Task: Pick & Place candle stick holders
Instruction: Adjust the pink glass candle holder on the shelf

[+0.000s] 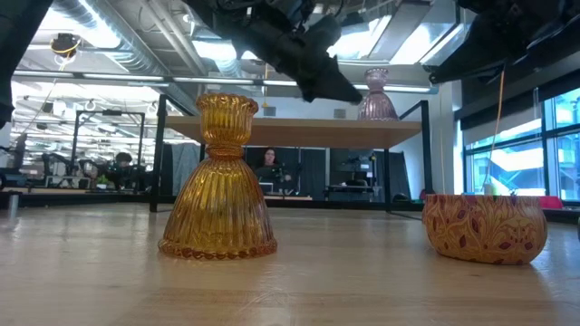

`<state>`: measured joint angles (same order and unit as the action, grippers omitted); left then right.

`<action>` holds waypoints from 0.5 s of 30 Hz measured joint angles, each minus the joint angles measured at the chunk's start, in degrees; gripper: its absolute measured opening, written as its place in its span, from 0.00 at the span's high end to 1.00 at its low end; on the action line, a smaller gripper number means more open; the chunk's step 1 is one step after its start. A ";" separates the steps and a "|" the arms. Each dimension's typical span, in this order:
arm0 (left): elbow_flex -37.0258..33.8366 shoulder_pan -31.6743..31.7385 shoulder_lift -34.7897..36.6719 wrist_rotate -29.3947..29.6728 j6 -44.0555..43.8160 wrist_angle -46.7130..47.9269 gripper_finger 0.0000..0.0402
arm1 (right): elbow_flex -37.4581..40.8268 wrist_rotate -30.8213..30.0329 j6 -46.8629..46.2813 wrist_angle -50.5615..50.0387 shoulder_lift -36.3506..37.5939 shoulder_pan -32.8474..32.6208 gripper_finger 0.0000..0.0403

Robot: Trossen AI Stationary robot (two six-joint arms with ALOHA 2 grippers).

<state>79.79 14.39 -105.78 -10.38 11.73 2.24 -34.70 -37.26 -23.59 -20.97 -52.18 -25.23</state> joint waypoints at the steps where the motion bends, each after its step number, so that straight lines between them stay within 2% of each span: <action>1: 0.00 0.00 0.00 -0.34 -0.01 -0.20 1.00 | 0.00 0.00 0.00 0.00 0.00 0.00 0.99; 15: 0.11 0.00 -0.68 -1.30 -0.41 -1.97 1.00 | 0.07 -0.02 0.44 0.70 0.00 0.00 0.99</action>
<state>79.90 14.39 -106.45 -11.68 11.32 0.28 -34.63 -37.28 -23.16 -20.27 -52.18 -25.23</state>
